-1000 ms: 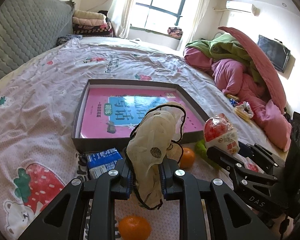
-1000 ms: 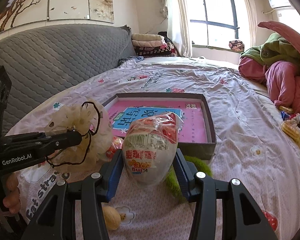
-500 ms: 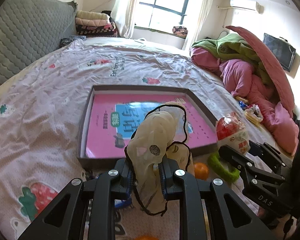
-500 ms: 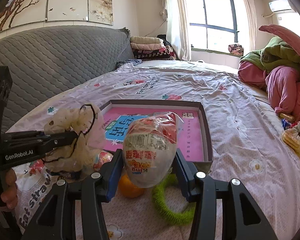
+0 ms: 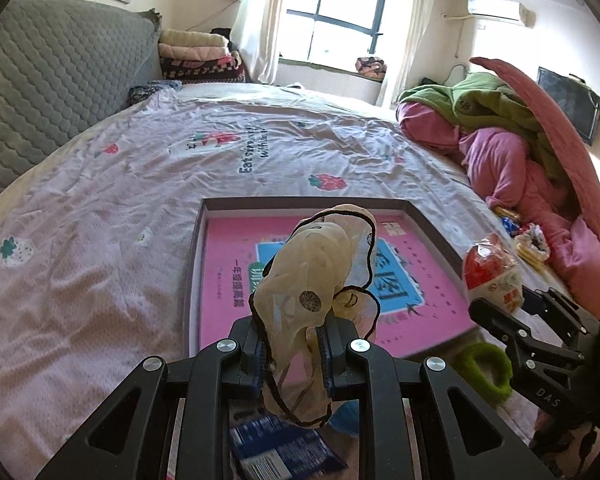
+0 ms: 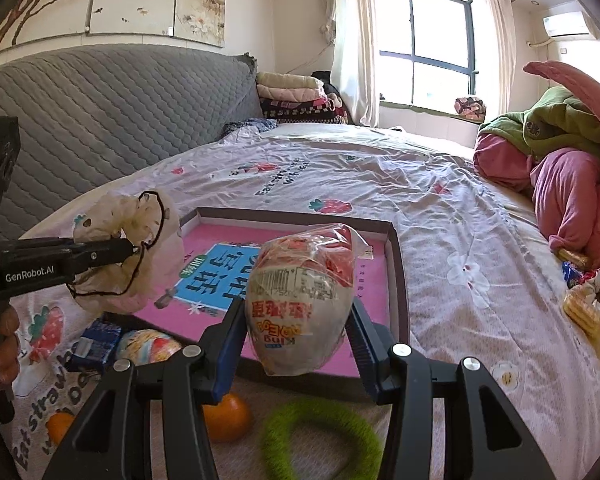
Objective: Organize objects
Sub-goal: 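Lift and carry the mesh bag and white egg over the pink book box with both tools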
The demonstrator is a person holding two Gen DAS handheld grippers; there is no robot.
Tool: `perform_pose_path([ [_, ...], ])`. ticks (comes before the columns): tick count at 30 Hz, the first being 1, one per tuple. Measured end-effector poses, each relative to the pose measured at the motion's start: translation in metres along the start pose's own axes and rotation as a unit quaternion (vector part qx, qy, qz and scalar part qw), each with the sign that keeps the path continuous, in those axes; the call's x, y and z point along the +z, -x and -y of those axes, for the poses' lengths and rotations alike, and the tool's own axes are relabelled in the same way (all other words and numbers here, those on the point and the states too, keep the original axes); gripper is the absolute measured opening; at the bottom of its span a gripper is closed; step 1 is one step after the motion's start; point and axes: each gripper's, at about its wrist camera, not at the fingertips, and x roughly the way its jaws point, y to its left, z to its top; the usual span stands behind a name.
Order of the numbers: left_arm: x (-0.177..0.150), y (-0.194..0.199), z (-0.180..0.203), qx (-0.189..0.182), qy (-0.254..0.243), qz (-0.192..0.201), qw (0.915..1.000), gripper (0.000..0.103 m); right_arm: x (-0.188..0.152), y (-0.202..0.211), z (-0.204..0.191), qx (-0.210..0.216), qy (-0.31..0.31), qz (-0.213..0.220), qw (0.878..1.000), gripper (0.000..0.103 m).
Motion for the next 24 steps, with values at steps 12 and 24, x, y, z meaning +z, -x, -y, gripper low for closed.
perform_pose_path([
  [12, 0.0, -0.033, -0.013, 0.011, 0.011, -0.022, 0.9996, 0.021, -0.006, -0.038, 0.011, -0.007, -0.002, -0.056, 0.998, 0.05],
  [24, 0.003, -0.052, -0.024, 0.02, 0.019, -0.034, 0.9991, 0.021, -0.009, -0.049, 0.023, -0.021, -0.015, -0.071, 0.997, 0.05],
])
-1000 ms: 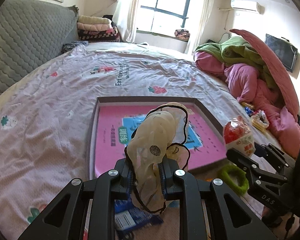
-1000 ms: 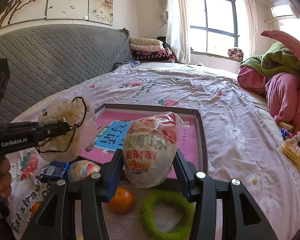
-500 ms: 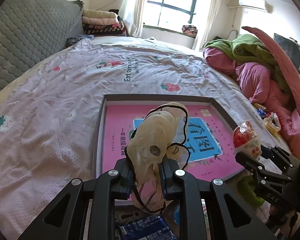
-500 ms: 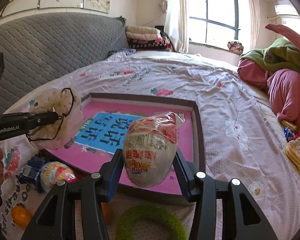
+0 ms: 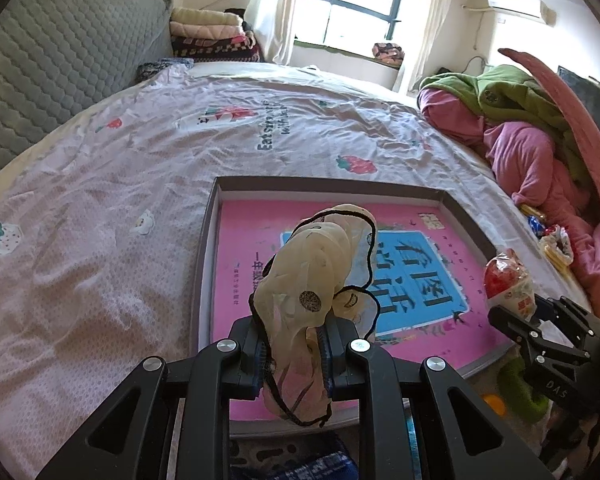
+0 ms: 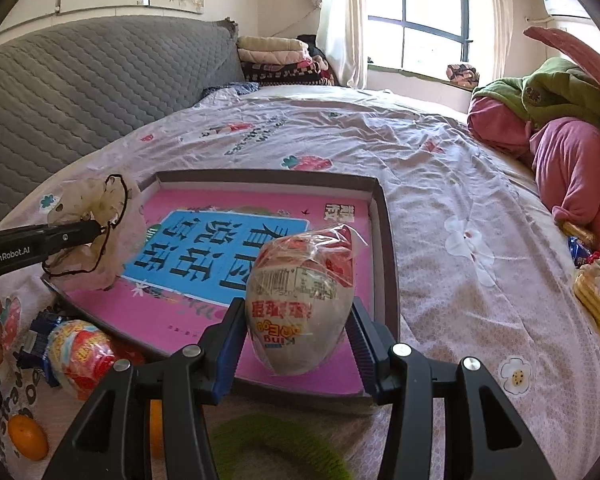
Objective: Organize objects
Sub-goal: 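Lift and carry the mesh bag and white egg over the pink book box with both tools, then lower the mesh bag into the box and open the left gripper while the right releases the egg there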
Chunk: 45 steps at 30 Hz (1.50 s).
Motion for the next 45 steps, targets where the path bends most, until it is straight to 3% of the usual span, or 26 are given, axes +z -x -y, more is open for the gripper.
perform_pose_path([
  [16, 0.001, -0.015, -0.005, 0.005, 0.008, -0.016, 0.9998, 0.026, 0.0, -0.006, 0.003, -0.007, -0.007, -0.01, 1.0, 0.05],
  [20, 0.001, -0.013, -0.004, 0.005, 0.006, -0.021, 0.9998, 0.04, 0.0, -0.005, 0.004, -0.008, -0.011, -0.013, 1.0, 0.05],
  [24, 0.0, -0.013, -0.002, 0.004, 0.003, -0.023, 0.9997, 0.044, 0.0, -0.005, 0.005, -0.007, -0.013, -0.014, 1.0, 0.05],
  [32, 0.001, -0.013, -0.003, 0.007, 0.011, -0.027, 0.9996, 0.061, 0.001, -0.003, 0.006, -0.008, -0.015, -0.01, 1.0, 0.05],
  [39, 0.002, -0.009, -0.003, -0.002, 0.021, -0.033, 0.9992, 0.062, 0.002, 0.006, 0.007, -0.008, -0.012, 0.001, 1.0, 0.051],
  [45, 0.01, 0.008, 0.0, -0.01, 0.023, -0.012, 0.9996, 0.064, 0.001, 0.008, 0.006, -0.007, -0.009, 0.0, 1.0, 0.051],
])
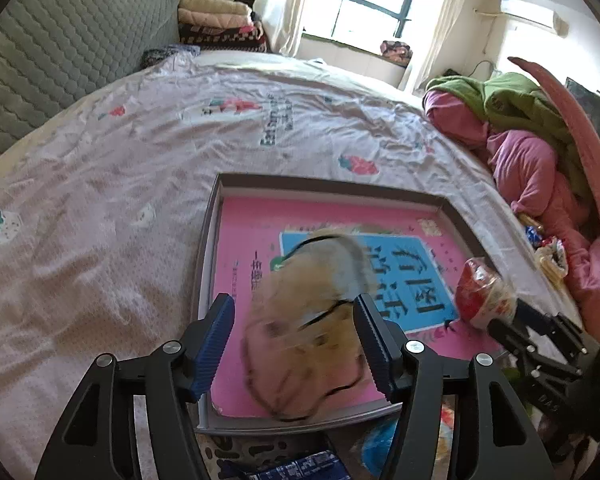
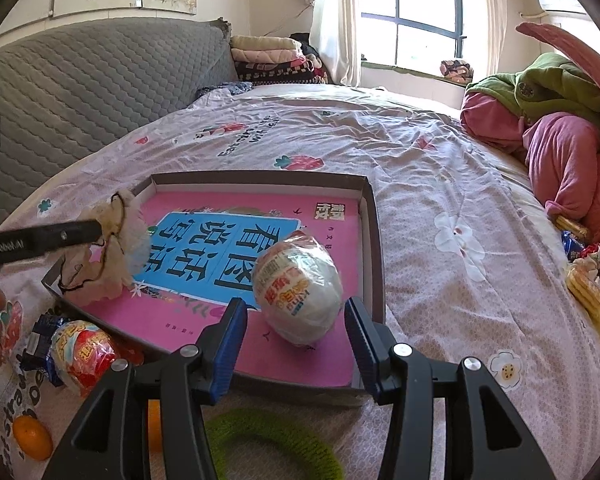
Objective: Organize objects
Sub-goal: 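Lower the mesh bag into the box and open the left gripper while the right releases the egg there, then withdraw both tools from the box toward the blue egg and green ring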
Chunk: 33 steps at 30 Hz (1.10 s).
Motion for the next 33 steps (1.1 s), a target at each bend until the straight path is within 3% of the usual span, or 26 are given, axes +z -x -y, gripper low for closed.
perform_pose_path([
  [11, 0.006, 0.023, 0.005, 0.012, -0.009, 0.021, 0.9997, 0.074, 0.005, 0.012, -0.006, 0.002, 0.006, 0.017, 1.0, 0.051],
  [15, 0.006, 0.032, 0.007, 0.018, -0.017, 0.025, 0.9994, 0.074, 0.006, 0.018, -0.007, 0.007, 0.007, 0.027, 1.0, 0.058],
  [33, -0.017, 0.062, 0.009, 0.028, -0.04, 0.025, 0.9985, 0.075, 0.013, 0.041, -0.018, 0.019, 0.021, 0.062, 0.998, 0.06],
])
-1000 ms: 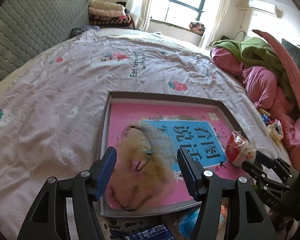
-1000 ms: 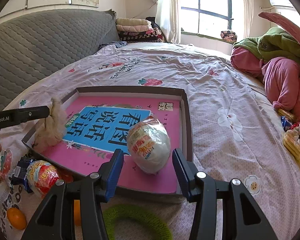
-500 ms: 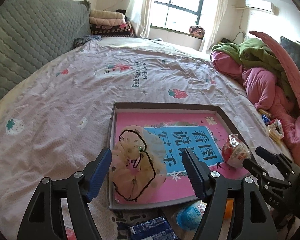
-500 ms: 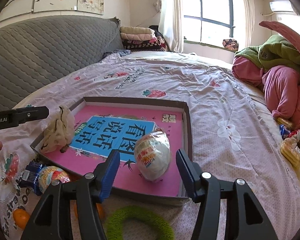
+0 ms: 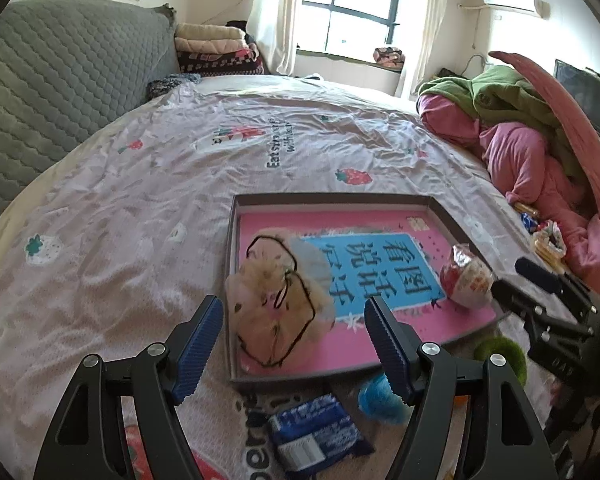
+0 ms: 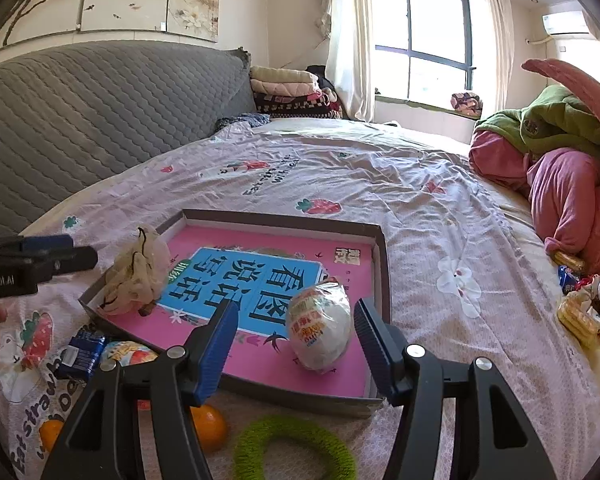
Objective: Organize objects
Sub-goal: 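Withdraw both tools from the box toward the blue egg and green ring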
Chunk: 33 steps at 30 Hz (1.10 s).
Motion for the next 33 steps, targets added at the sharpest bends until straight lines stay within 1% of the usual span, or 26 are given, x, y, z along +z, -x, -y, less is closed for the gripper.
perform_pose_path([
  [5, -0.005, 0.004, -0.002, -0.001, 0.0, -0.002, 1.0, 0.075, 0.001, 0.005, -0.002, -0.001, 0.0, 0.004, 1.0, 0.06],
  [10, -0.007, 0.01, 0.003, -0.004, -0.008, 0.002, 1.0, 0.075, 0.002, 0.011, -0.003, -0.003, 0.0, 0.008, 1.0, 0.06],
  [19, -0.011, 0.013, 0.014, -0.007, -0.015, -0.003, 0.9999, 0.075, 0.008, 0.032, -0.007, -0.004, -0.003, 0.024, 1.0, 0.06],
  [27, -0.019, 0.019, 0.023, -0.011, -0.027, -0.005, 0.9996, 0.075, 0.007, 0.048, -0.006, -0.009, -0.02, 0.028, 0.999, 0.06],
  [33, -0.022, 0.028, 0.028, -0.014, -0.032, 0.002, 0.9994, 0.075, 0.002, 0.06, -0.006, -0.011, -0.03, 0.029, 0.999, 0.06],
])
